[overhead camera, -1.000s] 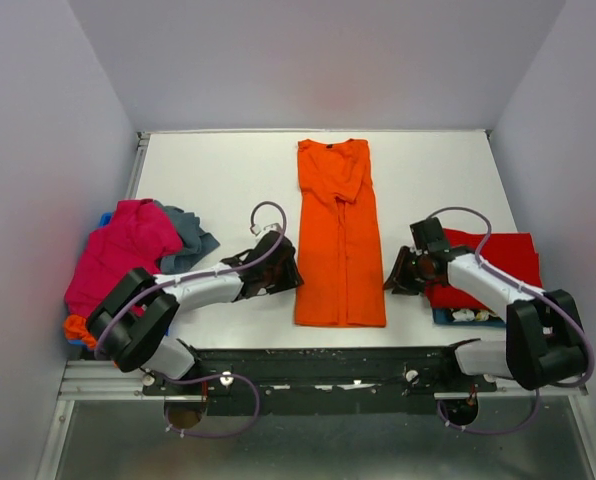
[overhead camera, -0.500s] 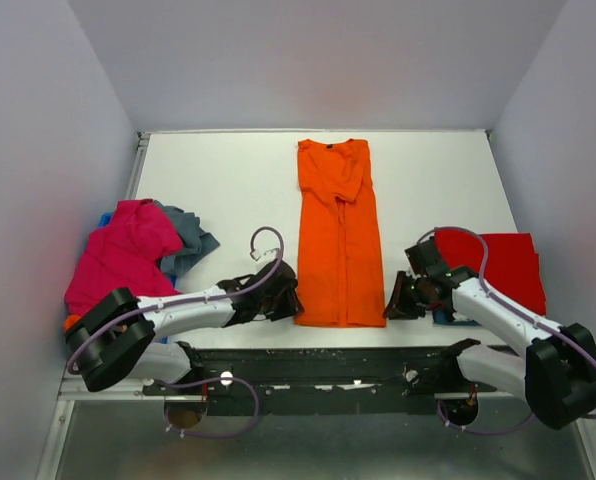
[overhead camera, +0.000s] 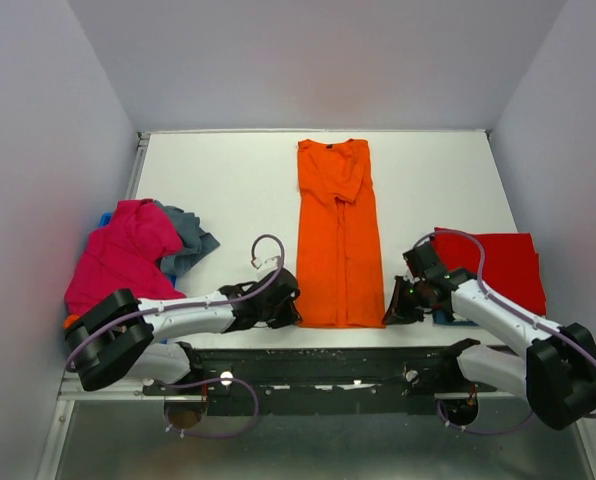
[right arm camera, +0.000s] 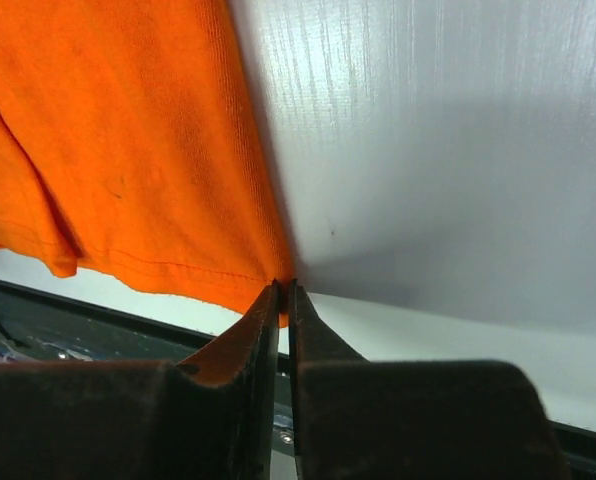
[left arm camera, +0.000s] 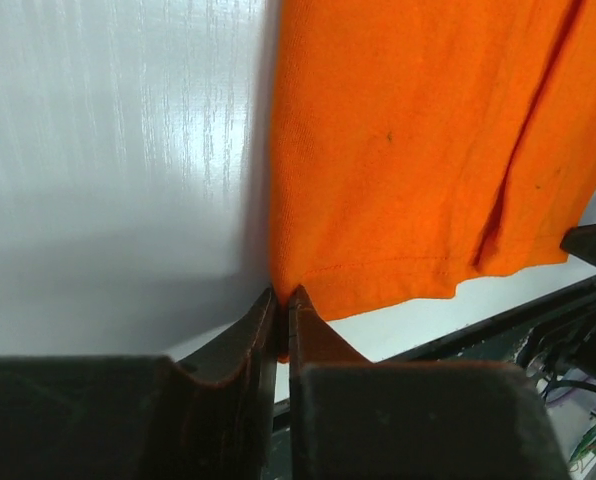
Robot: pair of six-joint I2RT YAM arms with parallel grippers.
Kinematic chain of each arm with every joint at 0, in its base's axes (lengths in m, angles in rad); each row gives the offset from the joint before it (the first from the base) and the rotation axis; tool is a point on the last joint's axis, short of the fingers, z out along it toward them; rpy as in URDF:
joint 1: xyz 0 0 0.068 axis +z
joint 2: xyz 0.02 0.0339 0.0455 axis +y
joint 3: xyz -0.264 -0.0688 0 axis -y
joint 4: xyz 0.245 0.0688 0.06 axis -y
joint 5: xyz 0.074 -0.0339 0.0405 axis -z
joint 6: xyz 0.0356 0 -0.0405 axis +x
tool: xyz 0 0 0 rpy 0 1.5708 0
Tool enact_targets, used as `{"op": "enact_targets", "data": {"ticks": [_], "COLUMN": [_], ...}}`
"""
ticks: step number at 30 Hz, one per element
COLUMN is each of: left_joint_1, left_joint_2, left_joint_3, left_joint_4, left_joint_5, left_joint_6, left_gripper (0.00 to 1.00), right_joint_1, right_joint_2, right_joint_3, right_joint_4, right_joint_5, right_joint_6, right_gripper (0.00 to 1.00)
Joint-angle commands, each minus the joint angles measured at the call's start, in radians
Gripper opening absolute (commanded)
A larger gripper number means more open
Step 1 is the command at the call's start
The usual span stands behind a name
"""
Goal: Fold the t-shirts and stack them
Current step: Grab the bottom of the folded rectangular tshirt with both arms
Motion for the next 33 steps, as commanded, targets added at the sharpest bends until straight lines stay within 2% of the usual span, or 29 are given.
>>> {"op": "enact_targets", "data": {"ticks": [1,2,4,10,11,14,16,20,24,27,30,33], "left_joint_1": [-0.010,-0.012,-0.017,-0.043,-0.046,-0.050,-0.053,-0.053,-0.053,-0.053,-0.053,-0.053], "left_joint_2": [-0.042,-0.055,-0.075,-0.110,-0.114,-0.124,-0.133,-0.156,-0.167,-0.159,-0.151,-0.153], "left_joint_3": [-0.046,-0.052,-0.058,-0.054,-0.052,-0.051,-0.055,-0.049,-0.050,-0.046,-0.031,-0.018], "left_joint_4": [-0.075,-0.075,-0.080,-0.121,-0.124,-0.139,-0.142,-0.164,-0.172,-0.162,-0.162,-0.161], "left_joint_5": [-0.022,-0.022,-0.021,-0.017,-0.017,-0.017,-0.021,-0.027,-0.034,-0.031,-0.030,-0.021], "left_joint_6": [-0.019,-0.020,-0.022,-0.040,-0.043,-0.055,-0.058,-0.063,-0.065,-0.060,-0.049,-0.040], "left_gripper": [0.14,0.10,0.00,0.00,0.01,0.18,0.25,0.31,0.30,0.21,0.04,0.00], "right_joint_1": [0.009,0.009,0.009,0.009,0.009,0.007,0.009,0.009,0.009,0.009,0.009,0.009], "right_joint_2": [-0.024,-0.032,-0.046,-0.131,-0.142,-0.145,-0.136,-0.118,-0.106,-0.096,-0.098,-0.109], "right_joint_3": [0.007,0.010,0.017,0.025,0.025,0.031,0.033,0.028,0.014,0.003,0.008,0.036], "right_joint_4": [-0.029,-0.037,-0.057,-0.127,-0.130,-0.133,-0.129,-0.112,-0.092,-0.078,-0.081,-0.110], "right_joint_5": [-0.051,-0.055,-0.058,-0.060,-0.069,-0.077,-0.074,-0.078,-0.086,-0.094,-0.100,-0.101], "right_joint_6": [0.003,0.003,0.002,0.000,0.000,-0.003,-0.004,-0.006,-0.007,-0.006,-0.006,-0.015], "right_gripper": [0.10,0.01,0.01,0.01,0.01,0.01,0.01,0.01,0.01,0.01,0.01,0.01]}}
